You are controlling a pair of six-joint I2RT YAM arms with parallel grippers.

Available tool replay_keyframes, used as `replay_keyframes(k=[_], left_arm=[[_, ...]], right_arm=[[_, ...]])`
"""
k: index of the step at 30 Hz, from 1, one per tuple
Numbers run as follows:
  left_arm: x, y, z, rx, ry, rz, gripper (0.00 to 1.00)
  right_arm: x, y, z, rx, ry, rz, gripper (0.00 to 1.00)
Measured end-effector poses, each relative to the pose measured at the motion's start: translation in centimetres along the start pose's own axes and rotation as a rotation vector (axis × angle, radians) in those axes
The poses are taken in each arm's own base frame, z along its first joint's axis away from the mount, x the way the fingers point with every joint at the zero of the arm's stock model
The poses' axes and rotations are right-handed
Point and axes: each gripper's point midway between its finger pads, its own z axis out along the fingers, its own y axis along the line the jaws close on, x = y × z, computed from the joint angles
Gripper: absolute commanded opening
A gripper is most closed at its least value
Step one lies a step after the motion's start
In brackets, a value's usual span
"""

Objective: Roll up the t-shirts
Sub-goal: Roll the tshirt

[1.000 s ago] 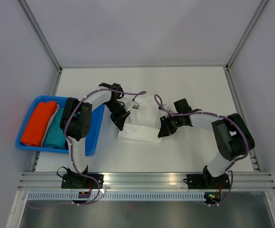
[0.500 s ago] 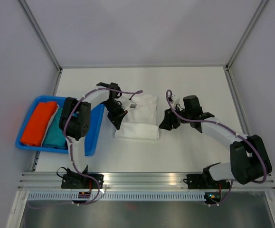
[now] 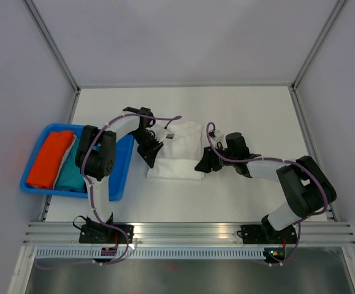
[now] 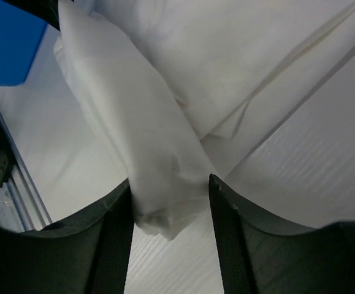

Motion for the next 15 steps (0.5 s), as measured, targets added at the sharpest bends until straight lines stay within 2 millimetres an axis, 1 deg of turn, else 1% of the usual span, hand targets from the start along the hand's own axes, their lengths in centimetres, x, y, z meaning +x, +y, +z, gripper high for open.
replay_keyframes(k=[2,3,4,6,9,11,13,15], left_arm=[[0.1,0.0,0.0,-0.003,0.0,-0.001,0.21],[0.0,0.1,0.0,-0.006,0.0,0.0,0.23],[0.0,0.1,-0.1,-0.011,-0.001,0.002,0.26],[0.0,0.3,-0.2,-0.023,0.001,0.005,0.28],[0.0,0.6,-0.5,-0.048,0.002,0.012,0.29],[-0.4,0.8,-0.9,-0.072,-0.015,0.024,0.29],[-1.2,1.1,-1.9,-0.119,-0.052,0.047,0.3],[-2.3,1.6,-3.4,-0.192,-0.102,0.076,0.3]], right_arm=[[0.7,-0.3,0.9,-0.014,0.009,0.05,0.36],[1.0,-0.4,1.2,-0.019,0.015,0.072,0.2],[1.2,-0.5,1.5,-0.024,0.018,0.086,0.14],[1.3,-0.6,1.7,-0.025,0.016,0.108,0.07],[1.1,-0.6,1.7,-0.024,0.003,0.124,0.04],[1.0,-0.7,1.7,-0.023,-0.001,0.139,0.03],[1.1,-1.0,1.8,-0.018,0.003,0.167,0.03],[1.2,-1.2,1.9,-0.011,0.009,0.193,0.03]])
